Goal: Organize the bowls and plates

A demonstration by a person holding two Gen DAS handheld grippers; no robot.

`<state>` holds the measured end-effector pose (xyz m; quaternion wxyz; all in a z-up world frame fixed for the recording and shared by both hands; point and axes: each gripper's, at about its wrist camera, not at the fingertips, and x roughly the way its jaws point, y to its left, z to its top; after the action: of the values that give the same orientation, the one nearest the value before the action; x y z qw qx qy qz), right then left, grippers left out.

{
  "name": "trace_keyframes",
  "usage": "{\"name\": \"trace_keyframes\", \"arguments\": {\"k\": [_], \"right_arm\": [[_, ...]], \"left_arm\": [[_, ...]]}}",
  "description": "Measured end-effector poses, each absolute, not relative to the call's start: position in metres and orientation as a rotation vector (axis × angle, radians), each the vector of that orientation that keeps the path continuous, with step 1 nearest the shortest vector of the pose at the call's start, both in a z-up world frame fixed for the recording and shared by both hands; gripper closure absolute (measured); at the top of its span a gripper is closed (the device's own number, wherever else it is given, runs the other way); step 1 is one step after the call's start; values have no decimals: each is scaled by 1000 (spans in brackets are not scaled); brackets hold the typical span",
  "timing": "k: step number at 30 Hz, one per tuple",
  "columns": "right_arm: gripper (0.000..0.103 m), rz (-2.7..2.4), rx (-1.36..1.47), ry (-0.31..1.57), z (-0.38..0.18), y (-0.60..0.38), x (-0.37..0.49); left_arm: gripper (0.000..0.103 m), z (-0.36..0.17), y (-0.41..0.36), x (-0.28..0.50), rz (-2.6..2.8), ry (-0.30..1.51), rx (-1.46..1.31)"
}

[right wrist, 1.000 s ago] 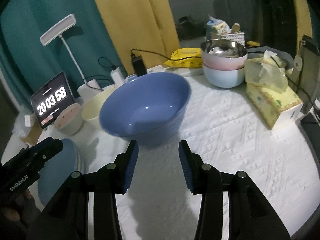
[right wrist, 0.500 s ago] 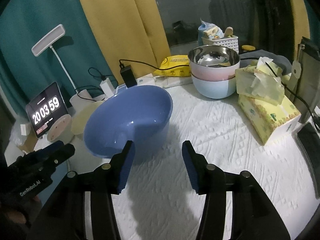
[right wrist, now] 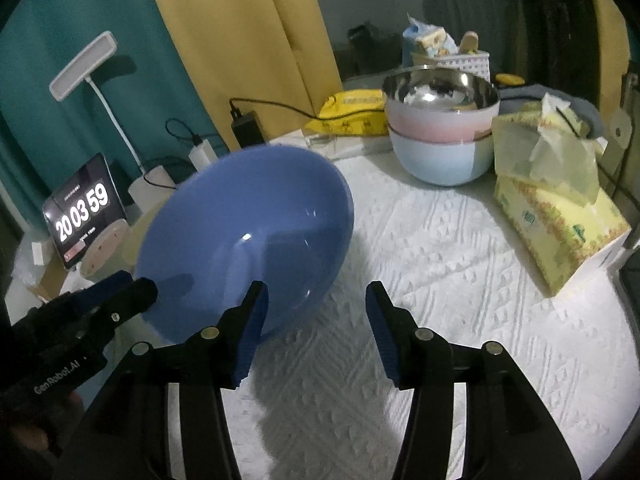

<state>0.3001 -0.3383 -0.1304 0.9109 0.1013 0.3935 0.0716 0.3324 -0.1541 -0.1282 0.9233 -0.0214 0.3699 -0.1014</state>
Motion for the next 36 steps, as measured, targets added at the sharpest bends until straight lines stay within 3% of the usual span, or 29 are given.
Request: {"name": "trace_keyframes", "arguments": {"k": [7,9,11,13,15,16,36], "right_arm": [[50,132,215,837,-145,-339,303],[56,135,221,834,-145,-340,303],[72,135,217,833,-145,-338,303],[81,139,210,833,-145,-337,302],[83,138,202,828,-144,-334,301],[84,140,201,824,-143,-333,300],[84,124,186,791,-111,-321,259]], "left_arm": [[57,-137,-162,338,-201,754,11],[57,-139,-164,338,-203,742,22],[58,-139,-164,337,-207,730,26],[64,-139,-166,337,-214,729,34],[76,-139,-167,336,-226,730,36],[77,-138,-167,335,-231,729,38],[78,-118,-156,290,-259,696,14]]}}
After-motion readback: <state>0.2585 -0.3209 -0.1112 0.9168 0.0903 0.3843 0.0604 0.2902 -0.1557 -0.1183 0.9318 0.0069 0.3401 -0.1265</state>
